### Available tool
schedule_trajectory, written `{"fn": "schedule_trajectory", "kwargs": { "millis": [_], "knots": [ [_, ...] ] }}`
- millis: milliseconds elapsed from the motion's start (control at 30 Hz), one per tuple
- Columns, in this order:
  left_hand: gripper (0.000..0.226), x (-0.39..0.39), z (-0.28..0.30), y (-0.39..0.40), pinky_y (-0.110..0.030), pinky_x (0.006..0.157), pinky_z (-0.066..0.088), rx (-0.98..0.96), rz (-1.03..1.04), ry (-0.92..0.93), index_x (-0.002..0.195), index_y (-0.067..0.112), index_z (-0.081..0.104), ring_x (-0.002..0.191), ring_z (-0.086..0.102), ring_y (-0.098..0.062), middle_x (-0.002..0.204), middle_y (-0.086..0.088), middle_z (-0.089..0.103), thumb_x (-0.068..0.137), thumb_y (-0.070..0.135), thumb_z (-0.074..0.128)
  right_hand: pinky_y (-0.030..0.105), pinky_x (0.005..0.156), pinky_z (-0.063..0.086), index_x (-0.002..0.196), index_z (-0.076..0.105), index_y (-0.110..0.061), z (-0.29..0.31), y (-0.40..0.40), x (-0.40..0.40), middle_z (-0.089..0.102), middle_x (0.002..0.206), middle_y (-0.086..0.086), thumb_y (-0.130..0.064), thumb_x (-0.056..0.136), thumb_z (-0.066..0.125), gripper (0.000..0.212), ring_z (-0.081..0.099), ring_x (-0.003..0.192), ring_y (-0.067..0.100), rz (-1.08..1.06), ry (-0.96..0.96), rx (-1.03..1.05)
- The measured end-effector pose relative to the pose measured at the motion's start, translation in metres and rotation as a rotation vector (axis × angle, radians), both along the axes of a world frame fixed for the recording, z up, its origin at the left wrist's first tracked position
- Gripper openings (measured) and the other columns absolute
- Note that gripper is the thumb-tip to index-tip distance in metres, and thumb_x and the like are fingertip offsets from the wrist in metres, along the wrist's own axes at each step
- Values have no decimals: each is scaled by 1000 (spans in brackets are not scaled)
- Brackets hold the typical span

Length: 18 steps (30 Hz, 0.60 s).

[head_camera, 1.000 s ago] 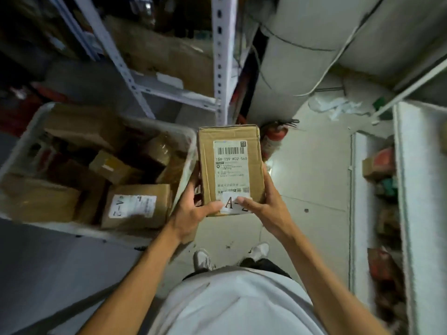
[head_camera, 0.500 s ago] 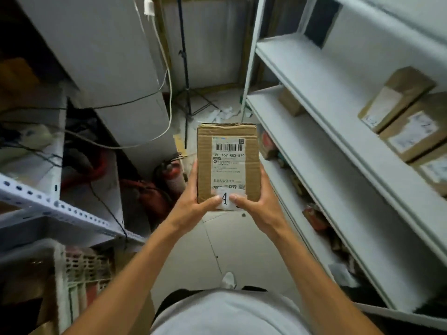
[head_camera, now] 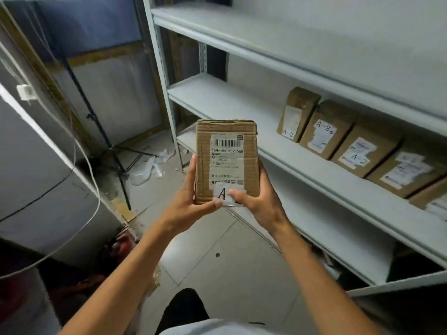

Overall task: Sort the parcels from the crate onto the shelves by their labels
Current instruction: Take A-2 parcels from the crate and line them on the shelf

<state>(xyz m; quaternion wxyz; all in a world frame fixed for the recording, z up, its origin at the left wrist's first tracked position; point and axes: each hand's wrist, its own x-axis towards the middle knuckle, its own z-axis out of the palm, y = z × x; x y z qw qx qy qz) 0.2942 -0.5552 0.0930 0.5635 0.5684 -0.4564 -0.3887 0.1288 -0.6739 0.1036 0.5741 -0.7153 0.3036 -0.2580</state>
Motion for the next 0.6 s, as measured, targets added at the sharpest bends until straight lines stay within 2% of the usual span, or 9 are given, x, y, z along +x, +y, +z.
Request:
{"fn": "schedule_trajectory", "kwargs": {
  "millis": [67,133,233,367,500,600],
  "knots": [
    [117,23,6,-19,-42,100,52,-18,-26,-6,157,36,-3,136,49,-19,153,11,37,77,12,78,37,100,54,146,33,-45,10,-12,14,62,130,-20,-22,87,73,75,62,116,3,-29,-3,-22],
    [118,46,14,-37,-50,103,49,-41,-62,-37,158,36,-1,138,46,-21,157,4,33,75,18,80,44,101,53,145,34,-47,20,-21,28,62,131,-20,-20,88,71,73,62,119,7,-66,-3,-44],
    [118,76,24,-60,-56,101,49,-63,-135,-39,158,36,-1,137,48,-22,158,2,31,74,18,80,36,97,54,136,37,-54,35,-29,50,63,124,-28,-14,88,70,71,62,115,0,-137,-14,-63],
    [119,105,30,-90,-60,97,50,-71,-178,-3,156,45,2,134,51,-21,157,5,32,71,20,82,35,98,54,141,37,-45,48,-42,74,63,126,-26,-10,89,69,71,62,117,0,-203,-11,-72],
    [117,113,26,-123,-53,101,50,-53,-214,35,156,42,2,135,50,-19,153,6,38,72,18,80,38,95,57,141,40,-41,46,-65,86,64,129,-19,-9,88,69,68,63,118,5,-271,0,-58],
    [116,120,15,-154,-52,102,50,-19,-247,42,156,42,3,134,51,-17,148,14,45,72,19,79,38,92,59,137,42,-45,38,-90,92,65,128,-20,-19,83,70,67,64,117,5,-313,34,-28]
  ]
}}
